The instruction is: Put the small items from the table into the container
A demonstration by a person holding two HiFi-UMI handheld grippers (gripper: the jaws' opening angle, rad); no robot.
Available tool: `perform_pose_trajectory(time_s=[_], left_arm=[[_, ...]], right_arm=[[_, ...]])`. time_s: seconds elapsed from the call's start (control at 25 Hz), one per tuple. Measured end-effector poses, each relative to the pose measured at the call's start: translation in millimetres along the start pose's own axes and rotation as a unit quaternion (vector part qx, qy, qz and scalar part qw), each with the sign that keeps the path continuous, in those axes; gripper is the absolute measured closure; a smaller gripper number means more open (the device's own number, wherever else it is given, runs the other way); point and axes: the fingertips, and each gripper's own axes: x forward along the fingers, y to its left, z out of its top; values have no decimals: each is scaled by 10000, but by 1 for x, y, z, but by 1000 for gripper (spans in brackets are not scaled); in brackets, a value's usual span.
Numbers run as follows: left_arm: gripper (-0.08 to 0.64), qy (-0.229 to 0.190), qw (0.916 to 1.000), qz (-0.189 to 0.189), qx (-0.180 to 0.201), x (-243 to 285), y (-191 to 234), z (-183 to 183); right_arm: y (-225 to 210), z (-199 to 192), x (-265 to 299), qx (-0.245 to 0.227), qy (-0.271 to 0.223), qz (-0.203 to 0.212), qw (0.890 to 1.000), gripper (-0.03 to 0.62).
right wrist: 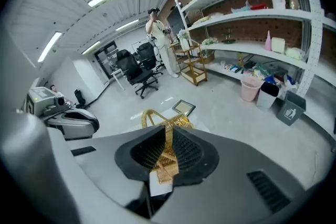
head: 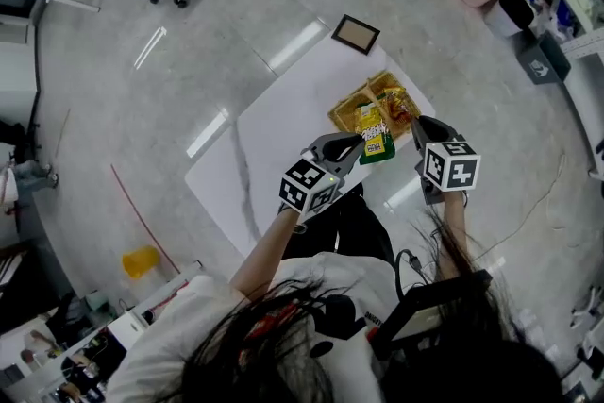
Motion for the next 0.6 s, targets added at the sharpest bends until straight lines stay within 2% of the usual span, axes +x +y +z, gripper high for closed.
perform_pose_trajectory(time_s=[0.16,0.32,0.44,0.6], left_arm=[[543,-104,9999,-85,84,-10,-12,9],[543,-123,9988,-261,398,-27,-26,11],[543,-147,9978,-350,548,-53,-33,5],[543,-268,9975,-409,517,-96,-40,-8]], right_arm=[[19,2,-27,32,-257,-26,9997,554],[48,2,-42,23,-534,-12,9986,560],[82,1,-52,128,-775,78,9969,563],[122,-11,-66,319,-1015,-27,9943,564]])
